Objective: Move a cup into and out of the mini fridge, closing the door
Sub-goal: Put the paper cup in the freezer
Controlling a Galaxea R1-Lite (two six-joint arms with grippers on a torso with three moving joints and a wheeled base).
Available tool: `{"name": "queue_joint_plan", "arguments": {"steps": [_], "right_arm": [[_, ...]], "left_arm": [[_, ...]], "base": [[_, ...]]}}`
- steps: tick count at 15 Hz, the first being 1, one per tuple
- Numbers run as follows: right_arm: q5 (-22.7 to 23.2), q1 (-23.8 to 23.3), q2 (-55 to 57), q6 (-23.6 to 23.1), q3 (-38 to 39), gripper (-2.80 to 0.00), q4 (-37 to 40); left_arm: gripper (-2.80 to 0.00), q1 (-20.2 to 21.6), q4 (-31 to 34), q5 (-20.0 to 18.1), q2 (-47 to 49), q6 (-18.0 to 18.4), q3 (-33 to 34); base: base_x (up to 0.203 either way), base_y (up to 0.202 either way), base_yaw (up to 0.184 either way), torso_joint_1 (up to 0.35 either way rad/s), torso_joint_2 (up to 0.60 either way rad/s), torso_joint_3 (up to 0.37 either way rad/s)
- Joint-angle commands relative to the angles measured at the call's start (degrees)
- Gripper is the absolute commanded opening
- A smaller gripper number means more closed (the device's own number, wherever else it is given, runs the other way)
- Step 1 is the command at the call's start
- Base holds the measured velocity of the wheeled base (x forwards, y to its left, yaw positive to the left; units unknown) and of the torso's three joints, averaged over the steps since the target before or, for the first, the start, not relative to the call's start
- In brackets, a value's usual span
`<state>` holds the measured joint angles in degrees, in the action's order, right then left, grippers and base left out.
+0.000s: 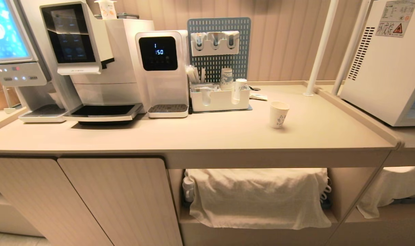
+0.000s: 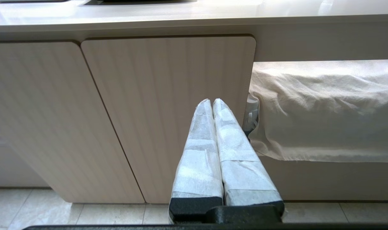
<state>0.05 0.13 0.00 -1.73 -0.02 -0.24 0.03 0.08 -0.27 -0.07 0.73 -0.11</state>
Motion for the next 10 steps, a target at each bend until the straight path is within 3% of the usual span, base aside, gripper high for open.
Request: {"name": "queue_joint_plan", "arguments": {"steps": [1, 10], "right_arm": [[0.0, 0.0, 0.1, 0.0, 0.0, -2.80, 0.0], [0.1, 0.0, 0.1, -0.1, 0.0, -2.80, 0.1]], "left_arm": [[-2.80, 0.1, -0.1, 0.0, 0.1, 0.0, 0.0], [-2.80, 0.1, -0.3, -0.1, 0.1, -0.8, 0.1]], "base": [[0.128, -0.001, -0.006, 0.002, 0.00, 0.007], [0.178, 0.000, -0.001, 0.003, 0.01, 0.001]]}}
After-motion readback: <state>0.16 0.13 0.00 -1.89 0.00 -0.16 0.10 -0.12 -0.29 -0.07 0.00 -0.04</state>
